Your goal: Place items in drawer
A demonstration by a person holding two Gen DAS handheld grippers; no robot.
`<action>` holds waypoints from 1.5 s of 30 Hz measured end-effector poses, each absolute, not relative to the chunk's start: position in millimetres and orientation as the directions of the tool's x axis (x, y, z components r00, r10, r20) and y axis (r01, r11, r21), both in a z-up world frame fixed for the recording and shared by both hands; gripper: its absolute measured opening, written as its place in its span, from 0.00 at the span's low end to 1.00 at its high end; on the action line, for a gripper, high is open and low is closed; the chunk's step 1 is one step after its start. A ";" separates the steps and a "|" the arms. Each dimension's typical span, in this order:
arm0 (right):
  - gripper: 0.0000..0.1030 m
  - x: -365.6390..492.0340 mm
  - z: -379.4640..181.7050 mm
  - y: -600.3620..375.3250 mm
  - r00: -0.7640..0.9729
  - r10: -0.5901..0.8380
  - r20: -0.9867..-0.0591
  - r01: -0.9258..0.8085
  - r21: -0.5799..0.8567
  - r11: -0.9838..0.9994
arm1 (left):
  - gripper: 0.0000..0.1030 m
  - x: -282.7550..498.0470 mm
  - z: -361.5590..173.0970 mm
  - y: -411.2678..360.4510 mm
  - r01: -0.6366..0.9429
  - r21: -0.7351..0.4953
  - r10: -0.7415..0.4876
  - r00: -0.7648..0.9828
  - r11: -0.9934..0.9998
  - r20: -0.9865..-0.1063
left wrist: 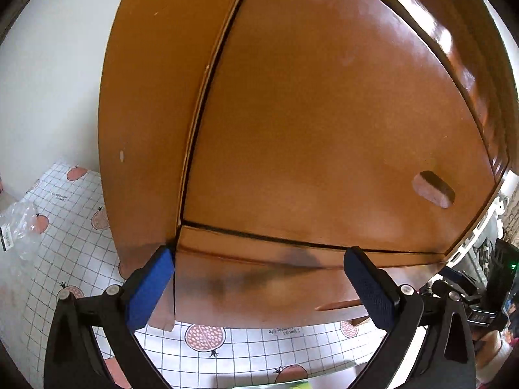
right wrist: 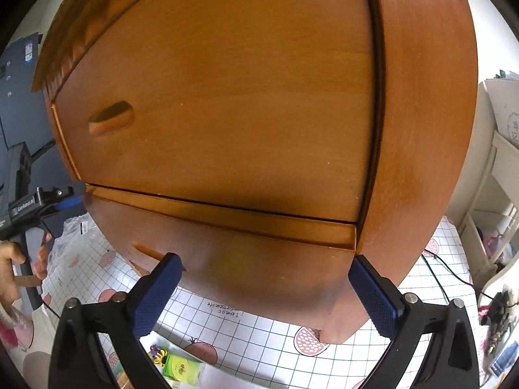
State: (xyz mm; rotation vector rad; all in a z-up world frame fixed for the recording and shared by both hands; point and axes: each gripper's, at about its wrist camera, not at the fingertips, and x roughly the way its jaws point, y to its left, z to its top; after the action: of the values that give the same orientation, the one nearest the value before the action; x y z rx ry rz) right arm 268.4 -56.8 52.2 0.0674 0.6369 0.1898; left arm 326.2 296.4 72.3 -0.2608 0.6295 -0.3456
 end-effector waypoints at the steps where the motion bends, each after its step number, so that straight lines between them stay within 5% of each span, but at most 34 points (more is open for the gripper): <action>1: 1.00 269.3 51.6 -57.5 0.787 0.199 -0.584 -0.156 0.124 0.980 | 1.00 326.9 73.1 295.1 0.235 -0.333 -0.387 0.755 0.913 -0.529; 19: 1.00 254.2 58.2 -54.6 0.785 0.183 -0.591 -0.151 0.102 0.983 | 1.00 322.3 79.4 279.4 0.265 -0.210 -0.338 0.747 0.941 -0.573; 45: 1.00 201.2 66.3 -43.6 0.785 0.165 -0.597 -0.128 0.105 0.986 | 1.00 278.2 69.8 286.9 0.232 -0.204 -0.308 0.746 0.951 -0.590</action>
State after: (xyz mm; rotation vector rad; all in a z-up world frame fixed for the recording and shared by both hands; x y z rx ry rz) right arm 201.2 -43.6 66.3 0.0596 0.6495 0.1577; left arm 278.2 286.9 69.8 -0.1201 0.6666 -0.2965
